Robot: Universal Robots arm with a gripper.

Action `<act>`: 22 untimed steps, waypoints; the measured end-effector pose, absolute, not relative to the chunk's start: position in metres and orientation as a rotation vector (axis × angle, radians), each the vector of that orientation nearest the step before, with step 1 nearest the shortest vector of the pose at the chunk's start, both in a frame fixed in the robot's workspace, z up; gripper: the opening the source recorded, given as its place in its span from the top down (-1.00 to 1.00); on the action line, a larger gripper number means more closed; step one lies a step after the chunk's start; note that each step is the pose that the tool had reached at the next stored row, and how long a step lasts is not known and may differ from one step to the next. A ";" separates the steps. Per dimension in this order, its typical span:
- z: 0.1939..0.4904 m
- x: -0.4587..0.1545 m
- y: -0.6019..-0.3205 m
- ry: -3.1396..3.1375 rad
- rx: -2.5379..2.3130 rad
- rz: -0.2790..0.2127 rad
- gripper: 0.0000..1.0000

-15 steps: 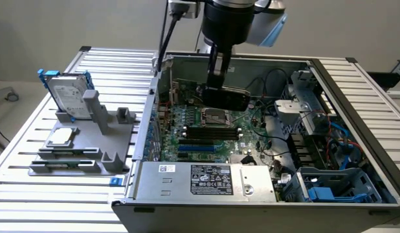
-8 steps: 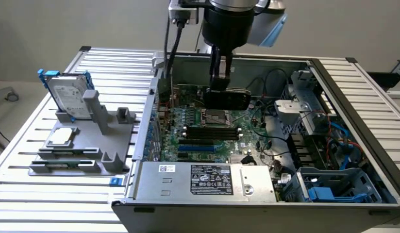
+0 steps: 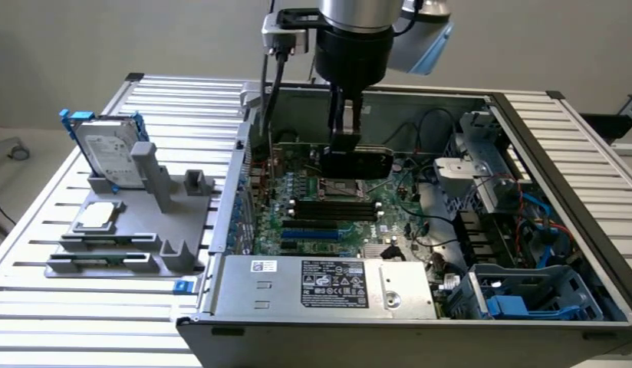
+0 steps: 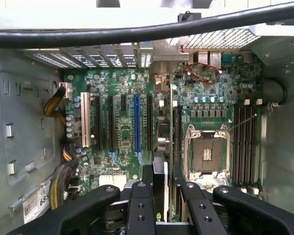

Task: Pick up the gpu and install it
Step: 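Insert the gpu into the slot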

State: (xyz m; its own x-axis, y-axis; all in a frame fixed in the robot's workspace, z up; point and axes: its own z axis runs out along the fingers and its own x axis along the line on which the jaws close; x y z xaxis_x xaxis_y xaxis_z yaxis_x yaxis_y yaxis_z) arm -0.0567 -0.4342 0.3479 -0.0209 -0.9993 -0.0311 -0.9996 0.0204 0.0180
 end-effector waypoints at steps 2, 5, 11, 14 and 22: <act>0.345 -0.058 -0.434 2.229 -2.197 0.056 0.48; 0.343 -0.059 -0.435 2.218 -2.207 0.059 0.48; 0.337 -0.059 -0.438 2.200 -2.219 0.065 0.48; 0.334 -0.059 -0.440 2.197 -2.220 0.067 0.48; 0.333 -0.060 -0.442 2.196 -2.218 0.071 0.48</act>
